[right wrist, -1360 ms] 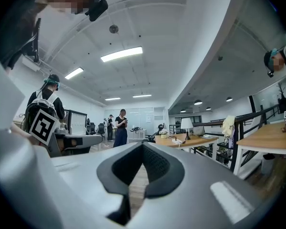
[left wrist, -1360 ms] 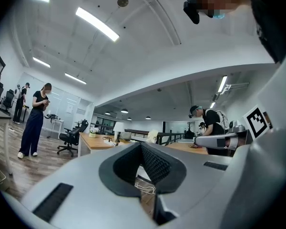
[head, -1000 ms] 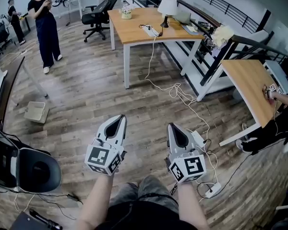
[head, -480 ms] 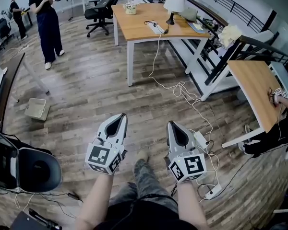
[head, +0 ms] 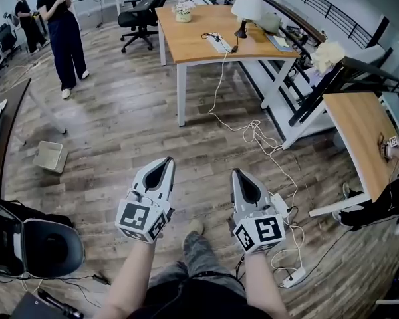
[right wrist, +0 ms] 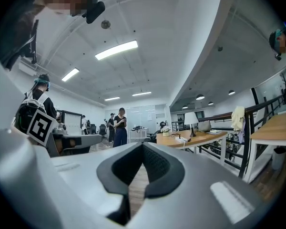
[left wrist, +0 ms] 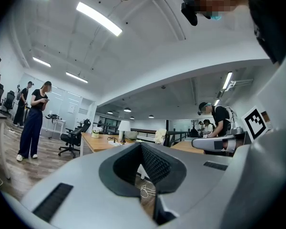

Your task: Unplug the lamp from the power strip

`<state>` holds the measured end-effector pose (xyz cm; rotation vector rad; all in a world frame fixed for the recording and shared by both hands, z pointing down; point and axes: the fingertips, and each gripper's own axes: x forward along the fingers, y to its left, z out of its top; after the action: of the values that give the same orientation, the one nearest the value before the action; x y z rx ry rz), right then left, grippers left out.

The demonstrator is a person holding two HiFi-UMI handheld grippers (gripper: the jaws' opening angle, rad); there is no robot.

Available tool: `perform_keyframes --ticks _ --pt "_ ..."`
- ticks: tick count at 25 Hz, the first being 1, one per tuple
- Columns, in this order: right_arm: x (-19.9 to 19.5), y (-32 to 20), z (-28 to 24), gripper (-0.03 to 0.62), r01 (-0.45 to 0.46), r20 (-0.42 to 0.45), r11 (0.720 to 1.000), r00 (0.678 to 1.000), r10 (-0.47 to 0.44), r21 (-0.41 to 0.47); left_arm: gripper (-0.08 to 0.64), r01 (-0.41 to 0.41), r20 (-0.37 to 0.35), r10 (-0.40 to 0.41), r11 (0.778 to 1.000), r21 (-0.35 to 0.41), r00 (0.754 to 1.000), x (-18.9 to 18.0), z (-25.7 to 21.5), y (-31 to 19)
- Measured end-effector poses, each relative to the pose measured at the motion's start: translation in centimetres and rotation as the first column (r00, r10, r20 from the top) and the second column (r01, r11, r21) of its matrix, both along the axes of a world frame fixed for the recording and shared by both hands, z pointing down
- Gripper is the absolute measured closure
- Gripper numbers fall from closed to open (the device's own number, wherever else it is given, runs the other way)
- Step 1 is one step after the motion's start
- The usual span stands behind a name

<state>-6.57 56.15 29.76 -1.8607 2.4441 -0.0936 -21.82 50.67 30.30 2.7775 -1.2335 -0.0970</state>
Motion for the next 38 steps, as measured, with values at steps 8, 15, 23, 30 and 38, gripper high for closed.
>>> perform_keyframes --ticks 8,15,23,30,38 --pt "2.6 -6.2 0.2 0.584 0.005 -0.001 1.0 1.0 -0.005 -0.012 0.563 0.002 -0.003 -0.002 1.0 -0.007 1.0 2.9 -0.1 -6.3" --pt "4.8 -10.9 0.1 0.584 0.003 -0.002 1.0 1.0 -0.003 -0.015 0.563 -0.003 -0.011 0.003 1.0 -0.001 1.0 5.1 -0.5 -11.3" --pt "6.7 -14.6 0.4 0.584 0.016 -0.001 1.0 1.0 -0.016 -0.011 0.563 -0.002 -0.012 0.003 1.0 0.011 1.0 7.6 -0.3 -14.9" --pt "7.3 -16.3 0.6 0.584 0.023 0.015 1.0 1.0 -0.023 -0.016 0.563 -0.001 0.003 0.001 1.0 0.009 1.0 8.3 -0.4 -16.4" --pt "7.5 -18.3 1.3 0.584 0.021 0.029 0.999 0.999 -0.02 -0.025 0.563 0.003 0.004 -0.003 1.0 0.006 1.0 8.4 0.0 -18.3"
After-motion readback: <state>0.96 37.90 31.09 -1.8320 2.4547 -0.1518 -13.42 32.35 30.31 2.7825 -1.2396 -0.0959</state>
